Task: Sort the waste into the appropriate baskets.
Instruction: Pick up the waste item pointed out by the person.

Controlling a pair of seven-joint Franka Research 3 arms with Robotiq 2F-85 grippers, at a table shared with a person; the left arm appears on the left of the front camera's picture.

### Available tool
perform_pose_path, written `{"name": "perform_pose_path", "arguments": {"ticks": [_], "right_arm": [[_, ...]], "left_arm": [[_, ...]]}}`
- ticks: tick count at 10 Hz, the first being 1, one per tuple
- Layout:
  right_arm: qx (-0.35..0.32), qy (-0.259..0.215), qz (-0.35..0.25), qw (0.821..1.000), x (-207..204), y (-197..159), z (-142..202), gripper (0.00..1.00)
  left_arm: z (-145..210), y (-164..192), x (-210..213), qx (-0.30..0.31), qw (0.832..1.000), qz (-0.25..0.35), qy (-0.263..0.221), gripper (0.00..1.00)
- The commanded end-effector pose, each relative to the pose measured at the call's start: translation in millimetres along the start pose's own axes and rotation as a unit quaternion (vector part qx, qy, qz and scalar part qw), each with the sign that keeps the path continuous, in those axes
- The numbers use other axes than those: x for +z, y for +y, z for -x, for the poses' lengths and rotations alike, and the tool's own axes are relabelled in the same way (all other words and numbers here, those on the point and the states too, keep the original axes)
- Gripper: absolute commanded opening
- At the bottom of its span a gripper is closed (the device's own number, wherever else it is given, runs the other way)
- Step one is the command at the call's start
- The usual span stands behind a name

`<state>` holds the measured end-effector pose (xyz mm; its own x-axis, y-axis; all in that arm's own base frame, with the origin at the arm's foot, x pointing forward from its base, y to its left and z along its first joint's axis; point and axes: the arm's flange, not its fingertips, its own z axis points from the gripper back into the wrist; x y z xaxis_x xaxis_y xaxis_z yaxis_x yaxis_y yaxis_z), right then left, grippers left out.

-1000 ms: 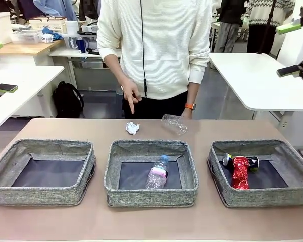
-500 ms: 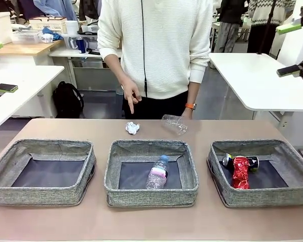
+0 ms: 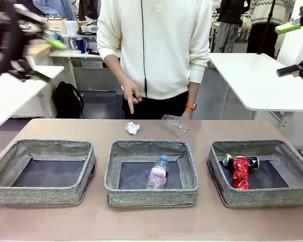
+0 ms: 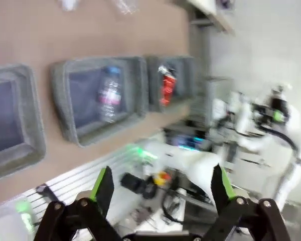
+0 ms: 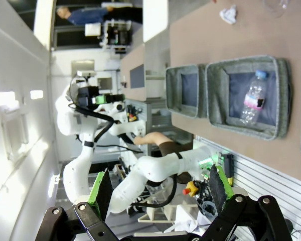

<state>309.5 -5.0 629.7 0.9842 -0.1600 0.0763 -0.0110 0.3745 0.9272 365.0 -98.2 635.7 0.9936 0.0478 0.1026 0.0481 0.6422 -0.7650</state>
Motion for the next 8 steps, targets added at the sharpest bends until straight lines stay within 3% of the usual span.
{"name": "perform_pose_path", "arguments": {"ticks": [1,3,4,7,8], "right_arm": [[0.007,0.002,-0.008,1.0,2,1,0,1.0],[0.007,0.002,-0.008,1.0,2,1,0,1.0],[0.007,0.002,-0.008,1.0,2,1,0,1.0],[0.007,0.002,-0.008,1.0,2,1,0,1.0],[0.007,0.002,-0.008,1.0,2,1,0,1.0]], "left_arm": [[-48,-32,-49,0.012,0.983,-0.178,0.053,1.0],[-70,-64,-118,-0.035,0.95,-0.311,-0.014,1.0],[-72,-72,-142,-0.07,0.943,-0.325,-0.018,1.0],[-81,-69,-183,-0.116,0.923,-0.345,-0.123,1.0],[-77,-71,-182,-0.081,0.945,-0.313,-0.043,1.0]]}}
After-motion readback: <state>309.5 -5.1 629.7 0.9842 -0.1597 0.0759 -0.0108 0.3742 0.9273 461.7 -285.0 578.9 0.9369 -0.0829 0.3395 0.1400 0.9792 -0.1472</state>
